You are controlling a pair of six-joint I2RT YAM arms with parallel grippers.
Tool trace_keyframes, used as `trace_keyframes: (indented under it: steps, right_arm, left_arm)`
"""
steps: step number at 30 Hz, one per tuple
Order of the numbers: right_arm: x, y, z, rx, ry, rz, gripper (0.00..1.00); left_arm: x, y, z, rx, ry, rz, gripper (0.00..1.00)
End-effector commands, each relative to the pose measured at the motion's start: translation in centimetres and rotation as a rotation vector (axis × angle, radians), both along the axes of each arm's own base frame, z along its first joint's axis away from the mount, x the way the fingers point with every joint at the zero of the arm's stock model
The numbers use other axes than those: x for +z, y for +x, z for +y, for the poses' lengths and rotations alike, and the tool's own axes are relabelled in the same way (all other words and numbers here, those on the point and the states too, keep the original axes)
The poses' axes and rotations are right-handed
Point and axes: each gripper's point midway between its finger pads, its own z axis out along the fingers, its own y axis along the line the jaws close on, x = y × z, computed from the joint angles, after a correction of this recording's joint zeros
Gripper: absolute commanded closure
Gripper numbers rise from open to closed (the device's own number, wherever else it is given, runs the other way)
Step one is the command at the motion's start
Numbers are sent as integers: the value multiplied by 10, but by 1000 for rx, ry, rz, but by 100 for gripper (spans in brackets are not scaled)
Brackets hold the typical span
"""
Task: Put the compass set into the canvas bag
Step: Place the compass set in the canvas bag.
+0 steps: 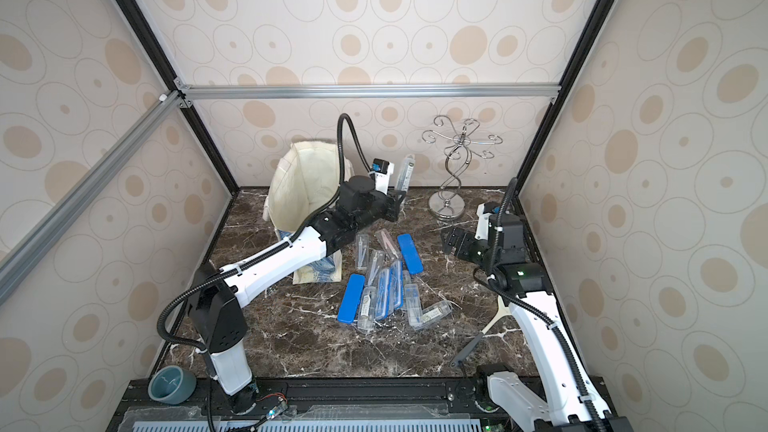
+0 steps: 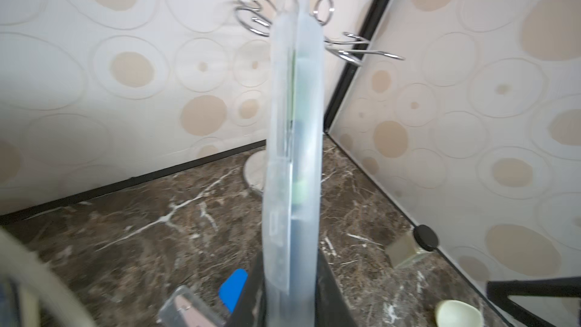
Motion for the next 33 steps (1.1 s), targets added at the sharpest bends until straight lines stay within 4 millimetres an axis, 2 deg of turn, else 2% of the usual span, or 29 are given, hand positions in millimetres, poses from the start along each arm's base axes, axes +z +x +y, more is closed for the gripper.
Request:
trace_keyframes:
  steps: [1,5,7,10,13,16,23,28,33]
  right_arm:
    - [-22,-1,-2,0,-19,68,0]
    - [-41,1,-2,1,-24,116,0]
    - [-50,2,-2,-1,-25,136,0]
    - [-60,3,-2,-2,-26,163,0]
    - [-67,4,-2,-2,-33,181,0]
    - [-73,5,-3,-5,-40,197,0]
    - [-84,4,-4,-4,-45,223,0]
    - [-89,3,-7,-13,-61,237,0]
    - [-94,4,-7,-16,-64,250,0]
  left_arm:
    - [49,10,65,169,47,-75,83]
    - [58,19,124,310,81,-77,83]
    - [59,21,146,360,96,-75,82]
    - [51,25,171,422,127,-60,82]
    - [35,29,192,485,160,-26,82]
    - [8,36,205,509,176,31,81]
    - [-74,64,215,523,263,200,81]
    - [-117,78,223,534,316,295,81]
    - [-152,78,226,531,367,377,81]
